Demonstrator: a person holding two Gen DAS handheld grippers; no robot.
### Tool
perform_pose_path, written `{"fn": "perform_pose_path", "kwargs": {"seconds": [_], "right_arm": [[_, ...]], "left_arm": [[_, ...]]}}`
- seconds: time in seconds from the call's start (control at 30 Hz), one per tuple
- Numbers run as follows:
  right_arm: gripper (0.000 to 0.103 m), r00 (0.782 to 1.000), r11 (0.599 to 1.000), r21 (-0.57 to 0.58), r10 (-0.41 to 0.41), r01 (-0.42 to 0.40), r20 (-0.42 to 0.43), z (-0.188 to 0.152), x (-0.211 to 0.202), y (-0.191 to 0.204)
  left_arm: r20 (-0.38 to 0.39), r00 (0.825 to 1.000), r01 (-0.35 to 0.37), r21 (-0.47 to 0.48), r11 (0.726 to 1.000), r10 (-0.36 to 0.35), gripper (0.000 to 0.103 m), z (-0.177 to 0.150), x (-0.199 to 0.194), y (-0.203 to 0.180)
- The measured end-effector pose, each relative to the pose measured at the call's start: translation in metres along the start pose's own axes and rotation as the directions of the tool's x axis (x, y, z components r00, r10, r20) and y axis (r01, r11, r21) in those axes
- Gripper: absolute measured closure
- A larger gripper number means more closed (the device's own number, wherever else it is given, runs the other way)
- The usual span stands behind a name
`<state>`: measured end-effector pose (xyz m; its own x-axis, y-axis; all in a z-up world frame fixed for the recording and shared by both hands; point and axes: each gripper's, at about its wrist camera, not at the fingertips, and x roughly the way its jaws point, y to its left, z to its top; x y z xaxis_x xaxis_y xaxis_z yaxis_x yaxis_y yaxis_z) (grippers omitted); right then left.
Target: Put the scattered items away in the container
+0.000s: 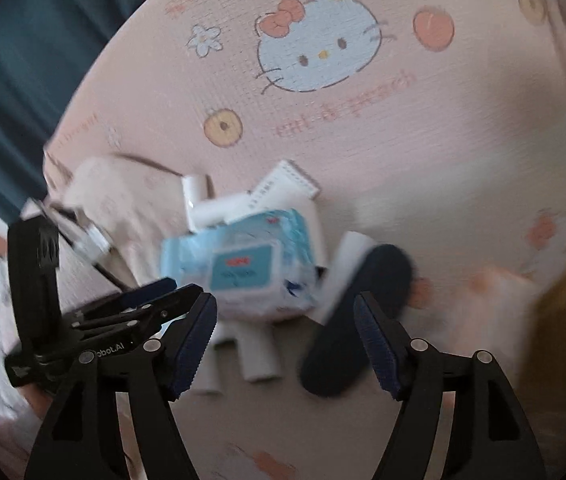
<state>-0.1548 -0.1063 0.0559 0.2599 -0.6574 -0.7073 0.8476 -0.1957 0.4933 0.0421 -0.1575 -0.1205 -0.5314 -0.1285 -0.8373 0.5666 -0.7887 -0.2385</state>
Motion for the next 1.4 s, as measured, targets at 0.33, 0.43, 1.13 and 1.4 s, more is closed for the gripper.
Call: {"fn": "perform_pose_path", "kwargs": {"seconds": [0.33, 0.43, 1.13, 1.4], "right_arm": [[0.033, 0.997, 0.997, 0.031, 0.065, -0.064, -0.034, 0.010, 0.071, -0.009], [0.033, 0.995, 0.997, 0.034, 0.071, -0.069, -0.064, 0.010, 0.089, -0.011], [0.049, 0.985, 0.995, -0.020, 0.090, -0.094, -0.144, 0.015, 0.127, -0.004], [0.054, 0.996, 0.999, 0.001, 0.045, -0.045, -0.072, 0.018, 0.083, 0.006]], "left_arm": [[-0.024, 0.999, -0.032, -0.141, 0.989, 0.029, 0.037, 0.011, 0.035, 0.046], [-0.027, 1.000, 0.010, -0.199, 0.980, -0.015, 0.037, 0.011, 0.043, 0.055], [-0.056, 0.991, 0.095, -0.340, 0.936, -0.121, 0.047, 0.016, 0.056, 0.056], [0.027, 0.985, 0.171, -0.287, 0.943, -0.170, 0.047, 0.031, 0.023, 0.028]]}}
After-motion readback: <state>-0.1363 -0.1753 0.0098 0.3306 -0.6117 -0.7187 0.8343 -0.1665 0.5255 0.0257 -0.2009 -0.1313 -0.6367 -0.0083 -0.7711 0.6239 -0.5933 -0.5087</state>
